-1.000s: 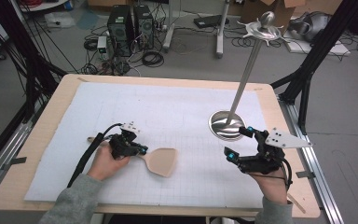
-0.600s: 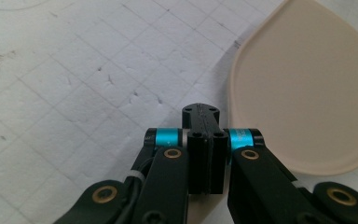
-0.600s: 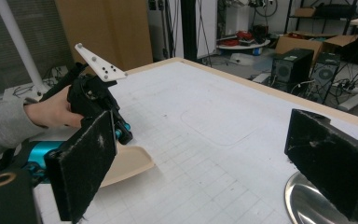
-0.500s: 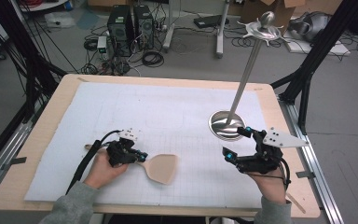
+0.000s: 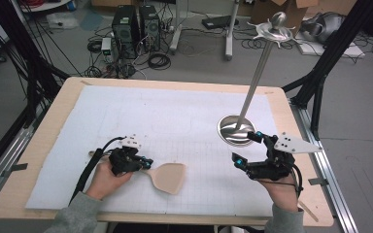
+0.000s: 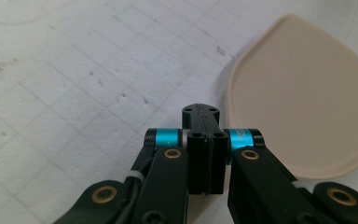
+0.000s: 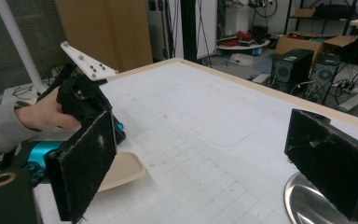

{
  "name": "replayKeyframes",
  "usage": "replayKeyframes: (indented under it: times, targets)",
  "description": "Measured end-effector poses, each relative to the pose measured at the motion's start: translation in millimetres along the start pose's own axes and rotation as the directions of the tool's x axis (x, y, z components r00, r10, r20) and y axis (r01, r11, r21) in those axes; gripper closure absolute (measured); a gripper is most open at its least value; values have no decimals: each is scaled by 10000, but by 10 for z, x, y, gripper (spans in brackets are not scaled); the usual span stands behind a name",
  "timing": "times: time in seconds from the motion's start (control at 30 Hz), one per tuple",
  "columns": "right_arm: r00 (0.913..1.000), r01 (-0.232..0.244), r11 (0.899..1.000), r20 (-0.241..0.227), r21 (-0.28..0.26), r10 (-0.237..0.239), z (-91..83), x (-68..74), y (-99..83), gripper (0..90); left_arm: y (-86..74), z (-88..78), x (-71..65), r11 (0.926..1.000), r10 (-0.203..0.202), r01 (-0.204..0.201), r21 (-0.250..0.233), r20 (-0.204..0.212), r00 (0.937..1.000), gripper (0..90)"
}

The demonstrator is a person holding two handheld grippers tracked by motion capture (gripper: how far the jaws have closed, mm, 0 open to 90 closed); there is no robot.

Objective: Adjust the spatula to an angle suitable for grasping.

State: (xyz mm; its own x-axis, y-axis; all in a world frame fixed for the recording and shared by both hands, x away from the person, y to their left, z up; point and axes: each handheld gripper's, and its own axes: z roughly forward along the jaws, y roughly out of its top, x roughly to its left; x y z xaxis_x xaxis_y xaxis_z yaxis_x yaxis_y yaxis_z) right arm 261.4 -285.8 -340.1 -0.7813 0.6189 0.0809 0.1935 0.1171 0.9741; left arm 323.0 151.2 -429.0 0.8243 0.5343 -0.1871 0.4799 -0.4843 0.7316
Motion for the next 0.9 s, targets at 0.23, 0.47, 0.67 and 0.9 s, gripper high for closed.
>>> replayKeyframes:
  times: [0.23, 0.47, 0.67, 0.9]
  targets:
    - [10000, -2, 10000, -41, -41, 2, 4, -4, 6, 81, -56, -273, 35, 9987, -80, 58, -509, -425, 9991, 895]
    - [10000, -9, 10000, -69, 46, 9, 53, -4, 10, 81, -229, -495, 135, 9966, -337, 253, -787, -1082, 9936, 894]
    - [9999, 32, 9999, -142, 135, -30, 108, -15, 7, 81, -430, -693, 238, 9950, -553, 388, -925, -1823, 9817, 893]
    - [9998, 21, 9997, -180, 230, -17, 150, -14, 7, 81, -649, -895, 351, 9926, -836, 579, -1068, -2554, 9632, 892]
